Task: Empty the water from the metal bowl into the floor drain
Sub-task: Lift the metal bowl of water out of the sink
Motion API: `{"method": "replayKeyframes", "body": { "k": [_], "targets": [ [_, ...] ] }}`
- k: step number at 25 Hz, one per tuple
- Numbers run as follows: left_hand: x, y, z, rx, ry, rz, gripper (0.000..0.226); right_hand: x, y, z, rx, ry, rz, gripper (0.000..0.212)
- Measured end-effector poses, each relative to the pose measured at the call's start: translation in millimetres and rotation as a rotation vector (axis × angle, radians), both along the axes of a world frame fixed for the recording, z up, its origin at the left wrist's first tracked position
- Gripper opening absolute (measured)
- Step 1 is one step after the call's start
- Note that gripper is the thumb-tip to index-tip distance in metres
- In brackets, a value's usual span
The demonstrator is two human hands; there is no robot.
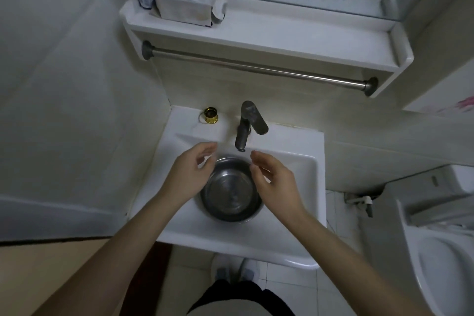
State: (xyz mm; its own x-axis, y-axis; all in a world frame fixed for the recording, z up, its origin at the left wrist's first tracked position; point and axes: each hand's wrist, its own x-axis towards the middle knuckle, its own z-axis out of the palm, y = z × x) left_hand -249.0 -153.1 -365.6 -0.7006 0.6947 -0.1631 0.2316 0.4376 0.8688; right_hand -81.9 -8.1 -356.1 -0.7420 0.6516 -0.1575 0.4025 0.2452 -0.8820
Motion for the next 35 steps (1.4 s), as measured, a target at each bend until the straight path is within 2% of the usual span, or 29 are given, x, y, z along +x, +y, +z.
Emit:
{"method": "replayKeyframes", "body": {
  "k": [16, 21, 24, 28, 30, 32, 35],
  "targets": [
    [-25, 3, -120, -0.193, -0.136, 0.044, 0.033, -20, 10, -103, -0.046, -0.239, -0.149, 0.043],
    [-35, -11, -161, -0.29, -0.166, 0.062, 0.036, -10, 13, -139, -0.024, -0.341, -0.175, 0.03],
    [-41, -19, -184, -0.361, -0.149, 0.039, 0.033, -3, 12, -162, -0.002, -0.426, -0.196, 0.024],
    [-44, -25, -206, -0.464, -0.089, -0.005, 0.03, 6, 7, -186, -0.082, -0.529, -0.268, 0.037],
    [-44, -26, -214, -0.501, -0.046, -0.051, 0.02, 9, 5, -196, -0.118, -0.548, -0.282, 0.039],
    [-43, -25, -223, -0.525, -0.015, -0.077, 0.012, 9, 3, -206, -0.142, -0.543, -0.314, 0.035],
    [-42, -23, -234, -0.484, -0.072, -0.016, 0.017, 6, 1, -216, -0.152, -0.545, -0.358, 0.025]
  ]
}}
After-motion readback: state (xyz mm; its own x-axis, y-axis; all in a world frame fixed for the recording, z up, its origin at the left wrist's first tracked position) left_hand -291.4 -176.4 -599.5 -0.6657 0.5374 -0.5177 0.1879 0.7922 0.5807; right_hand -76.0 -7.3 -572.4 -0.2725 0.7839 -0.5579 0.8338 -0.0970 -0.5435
